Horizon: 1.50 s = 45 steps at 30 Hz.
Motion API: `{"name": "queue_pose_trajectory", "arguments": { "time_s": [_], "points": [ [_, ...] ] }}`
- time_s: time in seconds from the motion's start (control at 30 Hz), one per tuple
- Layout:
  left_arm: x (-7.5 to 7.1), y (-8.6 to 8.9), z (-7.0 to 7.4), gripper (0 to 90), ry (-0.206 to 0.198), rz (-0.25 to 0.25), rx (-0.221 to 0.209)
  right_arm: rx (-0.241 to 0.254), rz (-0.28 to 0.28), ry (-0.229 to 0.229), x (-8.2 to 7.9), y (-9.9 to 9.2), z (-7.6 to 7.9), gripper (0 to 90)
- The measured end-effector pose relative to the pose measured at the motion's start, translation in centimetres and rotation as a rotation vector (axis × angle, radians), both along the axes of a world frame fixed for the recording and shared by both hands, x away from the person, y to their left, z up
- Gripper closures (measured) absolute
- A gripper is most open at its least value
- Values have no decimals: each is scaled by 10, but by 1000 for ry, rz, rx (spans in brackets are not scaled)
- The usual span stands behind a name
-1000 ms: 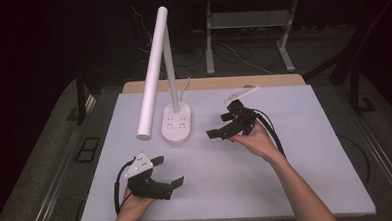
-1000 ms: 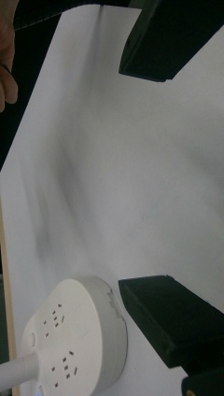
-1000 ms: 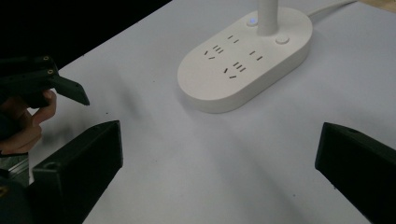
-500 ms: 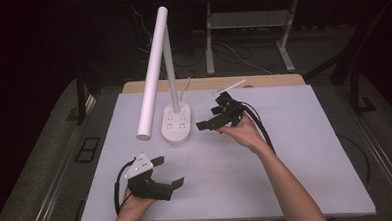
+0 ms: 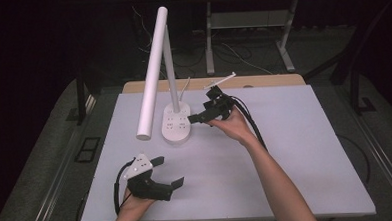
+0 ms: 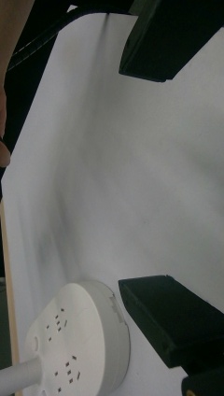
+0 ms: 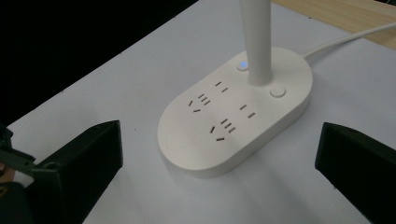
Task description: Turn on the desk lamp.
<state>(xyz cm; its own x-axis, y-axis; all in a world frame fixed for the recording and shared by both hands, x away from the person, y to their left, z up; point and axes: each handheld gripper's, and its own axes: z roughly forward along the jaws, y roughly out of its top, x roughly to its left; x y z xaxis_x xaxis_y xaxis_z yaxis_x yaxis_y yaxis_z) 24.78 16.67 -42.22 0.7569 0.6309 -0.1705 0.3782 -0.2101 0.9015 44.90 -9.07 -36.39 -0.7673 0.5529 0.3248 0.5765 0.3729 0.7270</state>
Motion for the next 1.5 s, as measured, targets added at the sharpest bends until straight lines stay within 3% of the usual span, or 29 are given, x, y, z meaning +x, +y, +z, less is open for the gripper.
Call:
{"name": "queue_pose_trajectory", "arguments": {
  "time_s": [0.07, 0.1, 0.2, 0.4, 0.6, 0.93, 1.5],
  "points": [
    [0, 0, 0, 0, 2, 0, -1, -1, -5, 1, 2, 1, 0, 4],
    [0, 0, 0, 0, 3, 1, -3, 2, -7, -2, 6, 2, 1, 69],
    [0, 1, 0, 0, 5, 0, -4, 28, -24, -22, 10, 1, 1, 143],
    [0, 1, 0, 0, 2, -5, -6, 23, -43, -13, 23, 3, -2, 229],
    [0, 1, 1, 0, 5, -3, -13, 57, -64, -3, 33, 7, -5, 296],
    [-1, 2, 1, 0, 2, -6, -14, 48, -68, 24, 47, 17, -19, 409],
    [-1, 2, 1, 0, -1, -6, -15, 129, -130, 50, 61, 19, -44, 677]
  ]
}}
